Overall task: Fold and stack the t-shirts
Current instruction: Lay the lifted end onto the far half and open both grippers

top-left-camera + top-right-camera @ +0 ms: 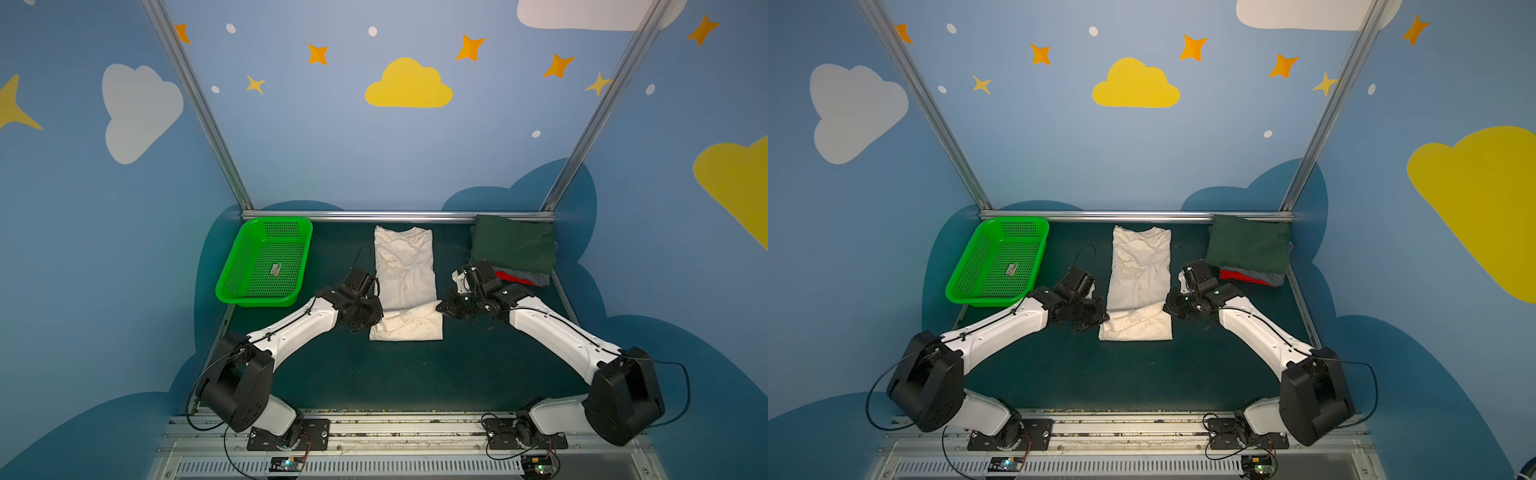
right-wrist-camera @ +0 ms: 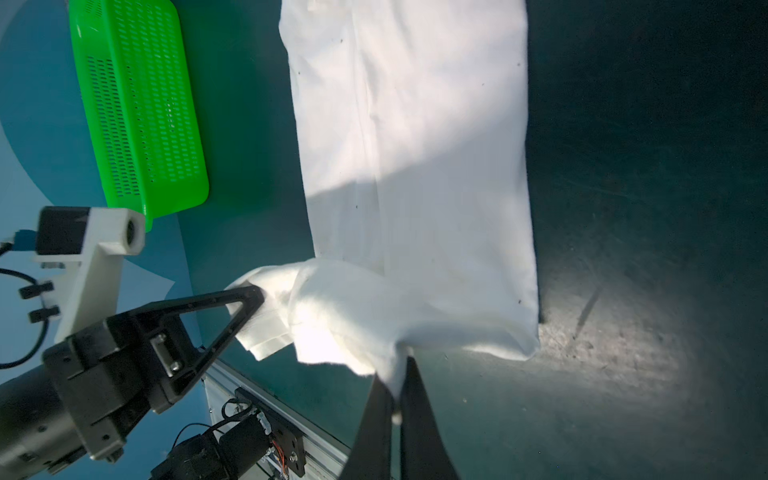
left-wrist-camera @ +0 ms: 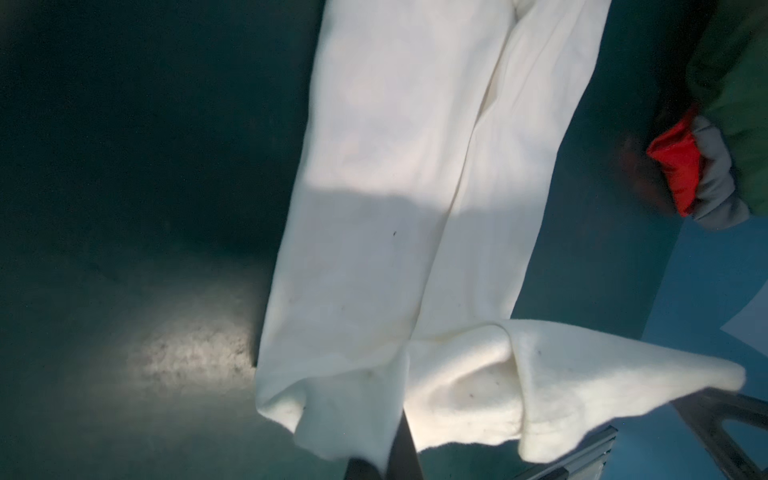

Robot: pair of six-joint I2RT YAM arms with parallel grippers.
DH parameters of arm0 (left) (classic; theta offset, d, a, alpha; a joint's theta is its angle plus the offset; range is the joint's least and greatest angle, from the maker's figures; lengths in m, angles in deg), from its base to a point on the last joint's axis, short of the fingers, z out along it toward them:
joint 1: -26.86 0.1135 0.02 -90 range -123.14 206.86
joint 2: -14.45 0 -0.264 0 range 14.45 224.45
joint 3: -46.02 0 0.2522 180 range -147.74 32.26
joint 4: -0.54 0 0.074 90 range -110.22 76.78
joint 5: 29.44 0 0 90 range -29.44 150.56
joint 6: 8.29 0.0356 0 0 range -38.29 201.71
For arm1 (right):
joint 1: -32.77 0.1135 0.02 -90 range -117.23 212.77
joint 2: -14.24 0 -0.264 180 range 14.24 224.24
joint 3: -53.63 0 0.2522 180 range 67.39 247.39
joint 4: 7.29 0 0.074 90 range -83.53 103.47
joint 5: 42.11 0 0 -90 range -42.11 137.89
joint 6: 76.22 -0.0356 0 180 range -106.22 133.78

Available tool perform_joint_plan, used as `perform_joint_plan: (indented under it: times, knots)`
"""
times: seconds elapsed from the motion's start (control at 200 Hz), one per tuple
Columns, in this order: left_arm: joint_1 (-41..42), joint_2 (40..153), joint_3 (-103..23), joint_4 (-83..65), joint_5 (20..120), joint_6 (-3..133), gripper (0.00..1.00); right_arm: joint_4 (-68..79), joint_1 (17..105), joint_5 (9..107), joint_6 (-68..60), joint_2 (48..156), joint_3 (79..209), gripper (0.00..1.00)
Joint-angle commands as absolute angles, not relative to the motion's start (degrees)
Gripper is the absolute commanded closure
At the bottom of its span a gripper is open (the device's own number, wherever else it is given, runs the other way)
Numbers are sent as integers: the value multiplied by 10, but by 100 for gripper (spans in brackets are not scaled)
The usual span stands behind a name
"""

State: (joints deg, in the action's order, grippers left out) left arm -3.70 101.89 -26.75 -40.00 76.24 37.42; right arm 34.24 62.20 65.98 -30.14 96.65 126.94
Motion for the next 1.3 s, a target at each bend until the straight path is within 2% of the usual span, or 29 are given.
perform_joint_plan:
  times: [0.0,0.526,0.716,1.026,1.071,1.111,1.156,1.176,1.181,1.226,1.256,1.296]
  knots:
    - [-16,1056,-309,-394,780,401,97,355,612,679,-275,1004,1306,100]
    - [55,1227,-494,-446,796,482,97,392,576,676,-263,1170,1467,100]
    - [58,1287,-555,-456,802,499,97,414,573,642,-257,1188,1495,100]
    - [71,1345,-627,-465,818,503,96,420,565,643,-263,1226,1529,100]
    - [76,1350,-633,-464,818,499,89,423,563,645,-261,1236,1538,100]
    - [81,1354,-636,-461,815,496,77,422,562,650,-255,1246,1547,100]
    - [86,1358,-638,-457,805,491,44,426,559,662,-239,1260,1565,100]
    - [89,1359,-639,-457,801,490,35,434,558,664,-232,1267,1576,100]
    - [89,1360,-639,-458,799,489,33,437,557,664,-230,1268,1579,99]
    - [94,1360,-641,-464,790,490,23,455,554,660,-214,1278,1602,65]
    - [96,1356,-639,-467,781,493,17,465,553,653,-202,1280,1613,53]
    - [98,1344,-632,-469,765,497,11,478,552,641,-190,1279,1623,44]
